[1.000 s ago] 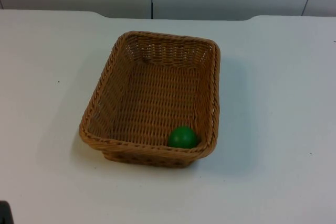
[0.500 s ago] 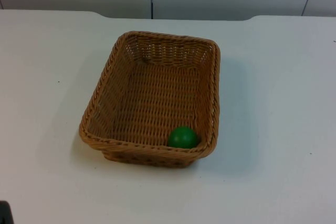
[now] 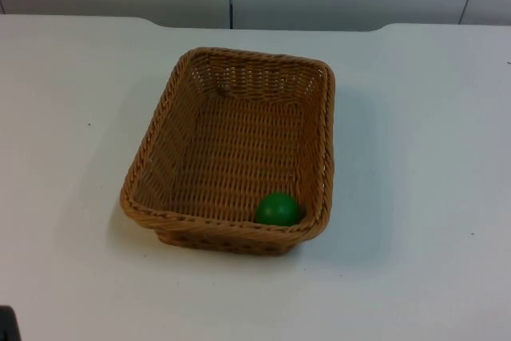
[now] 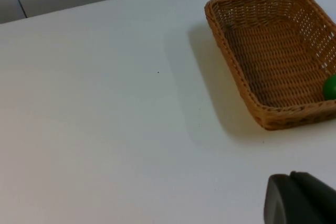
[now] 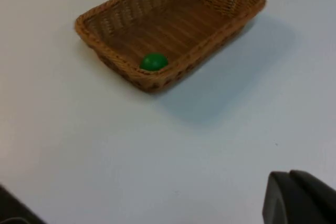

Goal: Pick up the basket with the left hand and place the ball into the basket with the right hand.

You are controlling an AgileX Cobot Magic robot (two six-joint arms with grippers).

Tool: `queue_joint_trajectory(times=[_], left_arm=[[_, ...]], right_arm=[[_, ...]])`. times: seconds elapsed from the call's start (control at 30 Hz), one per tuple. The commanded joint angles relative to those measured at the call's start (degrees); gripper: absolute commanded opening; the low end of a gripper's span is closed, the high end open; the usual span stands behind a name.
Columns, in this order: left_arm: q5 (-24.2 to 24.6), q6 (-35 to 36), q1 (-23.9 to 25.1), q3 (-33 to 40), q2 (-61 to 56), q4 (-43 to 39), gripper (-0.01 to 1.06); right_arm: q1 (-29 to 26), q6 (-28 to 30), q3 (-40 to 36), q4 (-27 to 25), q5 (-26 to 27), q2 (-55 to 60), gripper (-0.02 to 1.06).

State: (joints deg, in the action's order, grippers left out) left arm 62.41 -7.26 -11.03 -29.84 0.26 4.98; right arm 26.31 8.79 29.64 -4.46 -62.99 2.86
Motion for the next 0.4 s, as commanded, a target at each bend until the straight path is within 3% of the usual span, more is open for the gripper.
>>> queue_joint_trajectory(times=[0.0,0.13,0.27,0.37], left_arm=[[-0.64,-0.09,1.79,0.37,-0.26,0.13,0.00],[-0.64,-0.09,9.94,0.37,-0.26,0.13,0.00],[-0.64,-0.09,15.52,0.37,-0.26,0.13,0.00],[-0.64,-0.09,17.09,0.37,-0.26,0.13,0.00]], right_arm=[[-3.12,0.12,-0.31,-0.13,0.88,-0.22,0.00],[-19.27,0.12,-0.31,-0.13,0.88,-0.85,0.00],[-25.78,0.12,-0.31,-0.13,0.88,-2.86,0.00],[-28.55,0.12,-0.14,-0.30,1.01,-2.86,0.00]])
